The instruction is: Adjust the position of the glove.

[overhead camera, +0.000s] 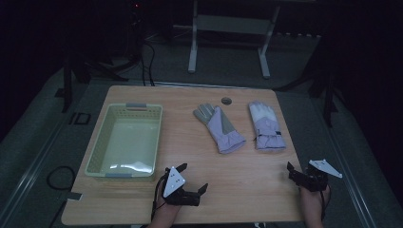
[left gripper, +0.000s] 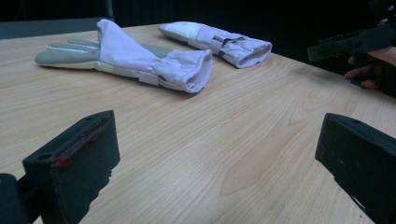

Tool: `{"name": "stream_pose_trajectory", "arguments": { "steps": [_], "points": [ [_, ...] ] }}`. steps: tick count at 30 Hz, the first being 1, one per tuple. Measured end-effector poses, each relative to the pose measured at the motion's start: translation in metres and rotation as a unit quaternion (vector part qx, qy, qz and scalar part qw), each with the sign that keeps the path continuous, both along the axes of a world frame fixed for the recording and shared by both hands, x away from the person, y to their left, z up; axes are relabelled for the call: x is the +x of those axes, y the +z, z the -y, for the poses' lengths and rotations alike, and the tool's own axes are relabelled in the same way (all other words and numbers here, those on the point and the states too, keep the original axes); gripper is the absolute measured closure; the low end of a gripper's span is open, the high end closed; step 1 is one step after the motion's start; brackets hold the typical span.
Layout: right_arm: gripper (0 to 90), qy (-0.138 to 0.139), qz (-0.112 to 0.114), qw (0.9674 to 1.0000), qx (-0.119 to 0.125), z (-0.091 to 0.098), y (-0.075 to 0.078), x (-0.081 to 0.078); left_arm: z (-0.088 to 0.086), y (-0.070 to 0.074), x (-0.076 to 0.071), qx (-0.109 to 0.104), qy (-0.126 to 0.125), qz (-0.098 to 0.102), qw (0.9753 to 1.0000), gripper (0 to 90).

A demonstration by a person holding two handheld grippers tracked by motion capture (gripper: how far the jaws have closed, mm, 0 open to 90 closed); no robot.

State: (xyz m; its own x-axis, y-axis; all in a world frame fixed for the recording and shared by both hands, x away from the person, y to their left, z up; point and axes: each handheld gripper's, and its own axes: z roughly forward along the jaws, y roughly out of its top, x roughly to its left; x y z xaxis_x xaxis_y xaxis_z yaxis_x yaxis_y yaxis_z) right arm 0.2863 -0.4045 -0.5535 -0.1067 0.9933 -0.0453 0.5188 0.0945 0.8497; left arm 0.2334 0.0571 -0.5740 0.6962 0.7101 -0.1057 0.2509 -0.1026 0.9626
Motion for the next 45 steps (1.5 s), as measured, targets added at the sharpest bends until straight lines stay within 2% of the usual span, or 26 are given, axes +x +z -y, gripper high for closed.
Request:
{"name": "stream_pose_trajectory", "arguments": {
  "steps": [4,10,12,14,17,18,22,28,31,32,33,35,37,39,40,43,45],
  "points": [
    [14.0,0.003,-0.002,1.0000,0.005,0.001,0.000,0.000,0.000,0.000,0.000,0.000,0.000,0.000,1.0000,0.0],
    [14.0,-0.023,-0.015,0.9996,0.006,0.003,0.000,0.004,-0.002,0.000,0.000,-0.005,0.011,-0.003,0.9999,0.0],
    [14.0,-0.021,-0.015,0.9996,0.006,0.003,0.000,0.004,-0.002,0.000,0.001,-0.007,0.011,-0.005,0.9999,0.0],
    [13.9,0.002,-0.017,0.9998,0.014,0.004,0.003,0.005,-0.001,0.000,0.001,-0.006,0.008,-0.006,0.9999,0.0],
    [13.9,0.017,-0.034,0.9985,0.039,0.007,0.009,0.008,-0.001,0.000,0.001,-0.004,0.005,-0.002,1.0000,0.0],
    [13.9,0.018,-0.038,0.9983,0.040,0.007,0.012,0.009,-0.001,0.000,0.000,-0.004,0.003,-0.002,1.0000,0.0],
    [13.8,0.030,-0.043,0.9985,0.019,0.006,0.026,0.013,-0.001,0.000,0.000,-0.003,-0.001,-0.001,1.0000,0.0],
    [12.3,0.043,-0.038,0.9982,0.018,0.002,0.053,0.023,0.000,0.000,0.000,0.000,-0.003,0.000,1.0000,0.0],
    [12.4,0.036,-0.022,0.9990,0.014,-0.002,0.068,0.027,0.000,0.000,0.000,-0.001,-0.003,0.000,1.0000,0.0],
    [15.0,0.038,-0.022,0.9989,0.017,-0.004,0.073,0.029,0.000,0.000,0.000,-0.001,-0.004,0.000,1.0000,0.0],
    [15.0,0.056,-0.026,0.9975,0.033,-0.004,0.080,0.032,0.000,0.000,0.000,-0.001,-0.004,0.000,1.0000,0.0],
    [15.0,0.066,-0.032,0.9961,0.048,-0.005,0.088,0.037,0.000,0.000,0.000,-0.002,-0.003,0.000,1.0000,0.0],
    [15.1,0.074,-0.039,0.9953,0.050,-0.008,0.098,0.042,0.000,0.000,0.000,-0.003,-0.004,-0.001,1.0000,0.0],
    [15.2,0.075,-0.038,0.9953,0.048,-0.011,0.103,0.045,0.000,0.000,0.000,-0.003,-0.004,-0.001,1.0000,0.0],
    [13.3,0.073,-0.034,0.9957,0.047,-0.016,0.111,0.049,0.000,0.000,0.000,-0.002,-0.004,-0.001,1.0000,0.0],
    [12.5,0.095,-0.022,0.9944,0.041,-0.023,0.119,0.052,0.000,0.000,0.000,-0.002,-0.005,-0.001,1.0000,0.0],
    [14.8,0.113,-0.026,0.9925,0.039,-0.029,0.125,0.057,0.000,0.000,0.000,-0.002,-0.006,-0.001,1.0000,0.0]
  ]
}}
